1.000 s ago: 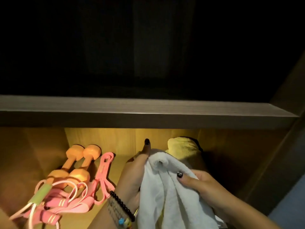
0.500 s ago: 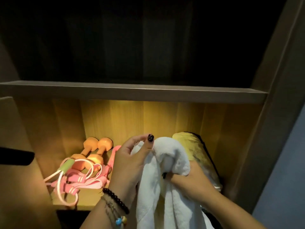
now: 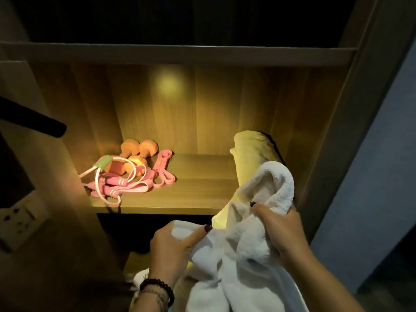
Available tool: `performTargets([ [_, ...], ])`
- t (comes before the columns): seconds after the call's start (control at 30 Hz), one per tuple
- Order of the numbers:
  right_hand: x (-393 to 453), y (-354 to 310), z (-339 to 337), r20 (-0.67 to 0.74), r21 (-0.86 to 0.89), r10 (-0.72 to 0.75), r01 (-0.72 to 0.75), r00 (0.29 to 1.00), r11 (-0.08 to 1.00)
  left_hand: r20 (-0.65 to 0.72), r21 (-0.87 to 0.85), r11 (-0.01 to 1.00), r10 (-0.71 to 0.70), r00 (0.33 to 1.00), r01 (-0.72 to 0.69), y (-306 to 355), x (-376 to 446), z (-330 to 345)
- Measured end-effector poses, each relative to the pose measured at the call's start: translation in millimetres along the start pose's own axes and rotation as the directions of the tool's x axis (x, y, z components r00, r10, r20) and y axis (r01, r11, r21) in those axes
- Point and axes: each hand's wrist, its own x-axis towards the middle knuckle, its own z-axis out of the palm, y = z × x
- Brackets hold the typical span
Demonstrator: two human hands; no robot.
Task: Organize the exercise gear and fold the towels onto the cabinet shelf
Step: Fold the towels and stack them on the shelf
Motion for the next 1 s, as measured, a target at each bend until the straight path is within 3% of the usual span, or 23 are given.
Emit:
performTargets([
  [0.13,-17,33,7,-0.006,-0.184,-0.023,0.021,1.0,0.983,-0.175,-0.173,0.985,-0.047,0.983,0.016,-17,-11,-10],
  [0.27,-31,42,26,0.201,-0.464,-0.164,0.242,0.966,0.852,-0.19,-0.406,0.914,-0.095,0.977,0.01,-14,-20,-23],
  [0.37,-43,34,34,0.406,-0.535,-0.227,0.432,0.885,0.726,-0.148,-0.265,0.949,0.134,0.98,-0.17,0,-25,-35],
  [0.43,-49,28,35,0.514,-0.566,-0.243,0.538,0.823,0.625,-0.131,-0.175,0.932,0.297,0.946,-0.317,12,-30,-40],
  [0.5,-54,23,34,0.584,-0.585,-0.232,0.601,0.778,0.544,-0.202,-0.192,0.881,0.395,0.896,-0.432,22,-34,-48],
  [0.57,-57,19,33,0.626,-0.612,-0.221,0.646,0.748,0.455,-0.234,-0.299,0.837,0.402,0.885,-0.459,33,-33,-56],
  [0.63,-58,16,34,0.648,-0.627,-0.225,0.677,0.728,0.386,-0.156,-0.305,0.823,0.454,0.877,-0.48,41,-29,-58],
  [0.7,-58,13,35,0.666,-0.628,-0.234,0.701,0.709,0.338,0.03,-0.228,0.85,0.493,0.87,-0.474,45,-27,-53],
  [0.77,-56,10,33,0.666,-0.625,-0.259,0.712,0.7,0.32,0.268,-0.124,0.907,0.422,0.866,-0.404,41,-26,-45],
  [0.83,-53,10,27,0.642,-0.605,-0.316,0.715,0.698,0.35,0.37,0.036,0.917,0.358,0.857,-0.398,26,-23,-40],
  [1.0,-46,19,9,0.587,-0.553,-0.413,0.718,0.696,0.423,0.199,0.182,0.865,0.433,0.879,-0.467,5,-23,-31],
])
